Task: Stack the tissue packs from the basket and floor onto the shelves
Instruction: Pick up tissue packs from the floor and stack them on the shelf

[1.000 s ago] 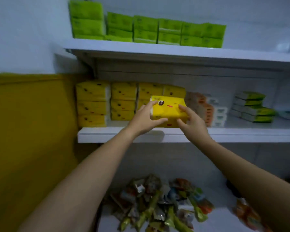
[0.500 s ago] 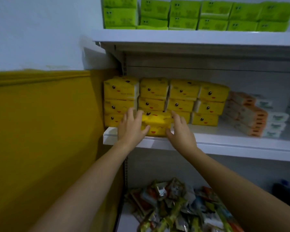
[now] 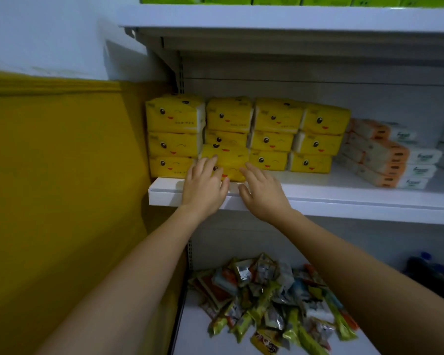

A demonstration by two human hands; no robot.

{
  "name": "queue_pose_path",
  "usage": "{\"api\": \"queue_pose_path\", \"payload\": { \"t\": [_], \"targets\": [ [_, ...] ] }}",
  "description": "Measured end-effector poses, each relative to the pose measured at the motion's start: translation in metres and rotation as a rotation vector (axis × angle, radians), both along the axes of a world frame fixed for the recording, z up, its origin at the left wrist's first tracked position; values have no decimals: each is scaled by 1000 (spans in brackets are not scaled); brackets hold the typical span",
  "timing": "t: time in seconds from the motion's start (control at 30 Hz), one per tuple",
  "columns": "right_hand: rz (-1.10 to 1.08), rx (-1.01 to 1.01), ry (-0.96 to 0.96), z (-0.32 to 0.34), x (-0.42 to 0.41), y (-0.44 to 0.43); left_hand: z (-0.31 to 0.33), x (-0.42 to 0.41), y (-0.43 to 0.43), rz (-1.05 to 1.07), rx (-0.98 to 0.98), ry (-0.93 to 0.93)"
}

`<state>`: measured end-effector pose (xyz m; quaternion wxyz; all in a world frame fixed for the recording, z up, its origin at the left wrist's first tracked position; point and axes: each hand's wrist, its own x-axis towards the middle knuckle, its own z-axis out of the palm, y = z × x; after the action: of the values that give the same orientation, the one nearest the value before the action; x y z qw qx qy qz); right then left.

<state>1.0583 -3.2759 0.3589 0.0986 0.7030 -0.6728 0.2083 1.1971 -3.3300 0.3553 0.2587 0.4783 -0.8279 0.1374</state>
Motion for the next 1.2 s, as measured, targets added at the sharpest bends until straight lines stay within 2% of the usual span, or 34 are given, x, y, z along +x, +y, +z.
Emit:
{"api": "queue_pose_path", "payload": {
  "t": [0.1,0.17,0.33,0.47,0.53,0.73,0.93,1.0,1.1,1.2],
  "targets": [
    [8,190,53,1,2,-2,2,0,-2,64,190,3],
    [16,198,20,5,4,2,6,-1,-2,56,265,19],
    [23,167,74,3,-8,27,0,-11,16,-30,135,123],
    [-31,177,102,-3,-29,57,-6,-28,34,-141,103,64],
    [-54,178,129,-3,-41,70,-2,-38,36,-155,126,19],
    [-119,171,123,5,-70,91,12,-53,28,-21,325,19],
    [-76,155,93,11,-60,68,14,-54,14,-31,373,0],
    [-52,139,89,9,-55,63,13,-54,13,-29,351,3],
    [-40,144,86,2,-56,67,12,-58,25,-21,142,46],
    [-78,158,96,-6,-69,83,9,-72,44,-146,45,94]
  ]
}}
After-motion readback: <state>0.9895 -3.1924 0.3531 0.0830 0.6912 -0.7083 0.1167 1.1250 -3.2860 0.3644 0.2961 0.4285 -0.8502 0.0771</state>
